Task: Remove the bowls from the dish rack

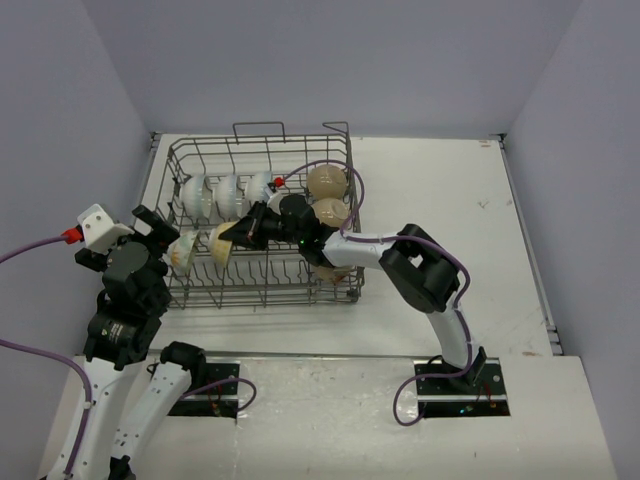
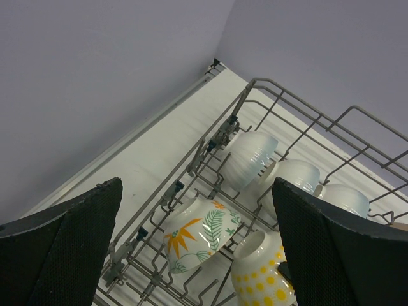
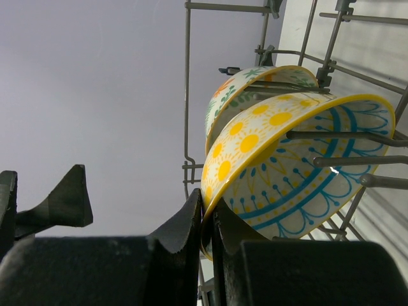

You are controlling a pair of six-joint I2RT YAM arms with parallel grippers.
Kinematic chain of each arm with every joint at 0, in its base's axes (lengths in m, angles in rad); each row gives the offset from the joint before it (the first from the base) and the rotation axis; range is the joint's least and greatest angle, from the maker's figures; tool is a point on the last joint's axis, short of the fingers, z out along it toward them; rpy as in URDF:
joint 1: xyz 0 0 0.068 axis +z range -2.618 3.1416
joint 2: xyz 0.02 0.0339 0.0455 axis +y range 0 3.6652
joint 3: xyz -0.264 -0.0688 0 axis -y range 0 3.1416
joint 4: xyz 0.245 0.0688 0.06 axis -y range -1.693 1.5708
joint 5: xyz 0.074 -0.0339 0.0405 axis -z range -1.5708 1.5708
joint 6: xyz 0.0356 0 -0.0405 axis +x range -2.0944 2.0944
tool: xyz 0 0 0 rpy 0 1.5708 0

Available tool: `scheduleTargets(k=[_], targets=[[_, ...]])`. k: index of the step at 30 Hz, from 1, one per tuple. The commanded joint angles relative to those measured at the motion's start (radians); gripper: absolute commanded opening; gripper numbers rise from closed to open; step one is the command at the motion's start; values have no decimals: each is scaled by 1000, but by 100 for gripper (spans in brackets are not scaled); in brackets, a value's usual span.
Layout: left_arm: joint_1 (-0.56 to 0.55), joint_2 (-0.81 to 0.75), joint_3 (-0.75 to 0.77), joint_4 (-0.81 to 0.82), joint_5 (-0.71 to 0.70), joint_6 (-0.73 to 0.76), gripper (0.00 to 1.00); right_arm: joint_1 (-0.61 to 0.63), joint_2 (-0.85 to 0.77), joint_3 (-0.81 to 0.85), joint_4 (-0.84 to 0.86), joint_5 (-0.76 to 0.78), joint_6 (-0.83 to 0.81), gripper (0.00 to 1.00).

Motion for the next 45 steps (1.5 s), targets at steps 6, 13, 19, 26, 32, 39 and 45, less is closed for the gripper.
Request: scheduleTargets(k=[6,13,19,26,32,39,45], targets=[[-7,-7,-7,47,-4,17,100,-7,-166,155,543,-38,86,0],[-7,-5,-8,47,-4,18,100,-7,-173,184,546,-41,85,0],[-7,-4,-8,47,-4,18,100,-7,-176,234,535,-53,93,0],[-7,-4,-8,47,-2,18,100,-7,-204,218,541,-52,83,0],[-7,-2,-8,47,-4,18,100,-7,-192,216,655,-56,100,0],[-7,-1,-8,47,-7,18,100,-7,-179,259,687,-81,97,0],[-7,1,-7,48,-5,18,100,-7,-195,227,690,-75,94,0]])
